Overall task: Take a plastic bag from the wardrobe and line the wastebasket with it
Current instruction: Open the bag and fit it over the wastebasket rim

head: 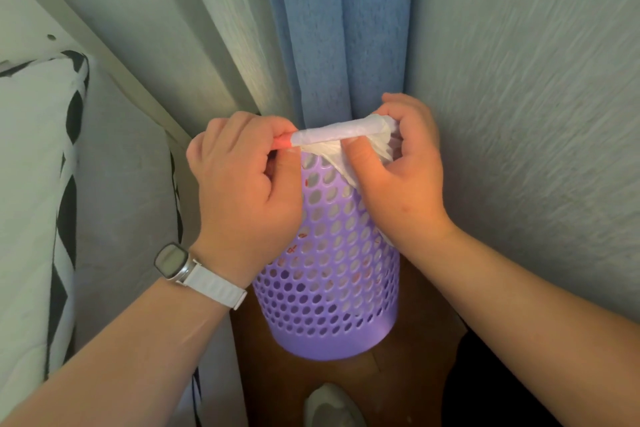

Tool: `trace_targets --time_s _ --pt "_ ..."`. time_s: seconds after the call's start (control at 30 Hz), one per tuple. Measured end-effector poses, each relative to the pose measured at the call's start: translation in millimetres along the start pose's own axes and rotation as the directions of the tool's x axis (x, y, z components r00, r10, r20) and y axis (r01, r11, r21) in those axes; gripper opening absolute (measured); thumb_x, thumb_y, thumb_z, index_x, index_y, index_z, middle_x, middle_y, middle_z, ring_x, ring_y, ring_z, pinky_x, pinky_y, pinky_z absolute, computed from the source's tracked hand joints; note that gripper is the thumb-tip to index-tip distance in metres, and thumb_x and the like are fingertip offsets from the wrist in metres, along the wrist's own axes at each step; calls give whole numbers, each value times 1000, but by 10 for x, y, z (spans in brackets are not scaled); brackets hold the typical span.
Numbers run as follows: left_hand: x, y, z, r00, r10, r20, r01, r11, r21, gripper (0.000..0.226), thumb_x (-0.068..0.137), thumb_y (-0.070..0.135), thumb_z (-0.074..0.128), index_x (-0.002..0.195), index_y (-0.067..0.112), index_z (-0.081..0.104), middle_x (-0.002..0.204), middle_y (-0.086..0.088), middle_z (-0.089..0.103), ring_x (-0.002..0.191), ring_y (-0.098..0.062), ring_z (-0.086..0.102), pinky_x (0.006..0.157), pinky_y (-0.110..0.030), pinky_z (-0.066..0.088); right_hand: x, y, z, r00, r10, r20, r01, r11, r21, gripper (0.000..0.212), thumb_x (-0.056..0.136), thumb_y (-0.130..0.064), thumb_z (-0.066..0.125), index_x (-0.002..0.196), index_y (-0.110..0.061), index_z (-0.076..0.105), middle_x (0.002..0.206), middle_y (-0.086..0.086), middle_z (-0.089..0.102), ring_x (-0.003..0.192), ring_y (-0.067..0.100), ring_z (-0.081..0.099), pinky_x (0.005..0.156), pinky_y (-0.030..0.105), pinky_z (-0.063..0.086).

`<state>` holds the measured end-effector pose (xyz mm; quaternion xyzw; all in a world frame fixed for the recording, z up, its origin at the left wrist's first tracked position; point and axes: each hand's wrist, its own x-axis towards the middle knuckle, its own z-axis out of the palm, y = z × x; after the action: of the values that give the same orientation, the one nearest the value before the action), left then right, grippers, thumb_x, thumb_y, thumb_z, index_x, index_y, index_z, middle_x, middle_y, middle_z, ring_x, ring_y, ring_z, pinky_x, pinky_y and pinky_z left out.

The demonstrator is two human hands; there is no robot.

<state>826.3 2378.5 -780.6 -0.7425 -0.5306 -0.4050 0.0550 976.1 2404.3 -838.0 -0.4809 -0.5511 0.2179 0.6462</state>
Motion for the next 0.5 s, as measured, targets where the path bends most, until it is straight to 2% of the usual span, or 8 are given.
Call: trace_targets --time_s 0.07,0.17,0.27,0.37,0.43,0.5 --pt "-7 39 -13 1000 17 16 -18 999 44 13 88 21 55 96 17 65 86 10 51 83 -14 46 88 -52 39 4 -25 0 1000 -19 -14 19 1000 -17 26 79 -33 63 99 -17 56 104 -21 44 102 10 50 92 29 41" --pt "-39 100 13 998 35 56 -41 992 123 25 89 30 56 109 18 65 98 4 60 97 -22 55 98 -60 34 -6 -90 10 998 -52 -27 50 997 -58 26 79 -33 63 98 -18 54 100 -20 43 97 16 50 90 36 43" --pt "-44 121 51 999 36 24 -39 992 119 20 91 29 55 104 19 66 91 6 55 93 -23 52 95 -60 37 -44 -146 45 996 -87 -33 84 991 -105 27 78 -34 64 94 -14 56 94 -10 47 92 10 45 88 45 42" --pt "-41 67 60 1000 23 -7 -22 994 108 10 90 24 56 93 18 65 87 12 44 84 -20 47 85 -46 37 -87 -165 85 996 -88 -27 84 990 -117 27 78 -34 65 92 -12 58 96 -4 50 92 6 45 88 52 42" --pt "-37 7 62 1000 7 -1 -6 993 120 7 90 22 57 89 17 63 84 11 44 81 -18 45 81 -40 32 -97 -149 91 997 -77 -2 76 993 -94 27 79 -34 66 94 -12 60 99 -4 52 96 6 47 91 51 43" --pt "-21 -48 61 1000 -6 8 5 993 115 7 89 20 56 87 16 62 81 10 44 78 -15 40 78 -39 31 -92 -111 76 997 -67 35 69 995 -65 28 82 -33 65 100 -12 62 106 -1 53 104 10 51 96 44 43"
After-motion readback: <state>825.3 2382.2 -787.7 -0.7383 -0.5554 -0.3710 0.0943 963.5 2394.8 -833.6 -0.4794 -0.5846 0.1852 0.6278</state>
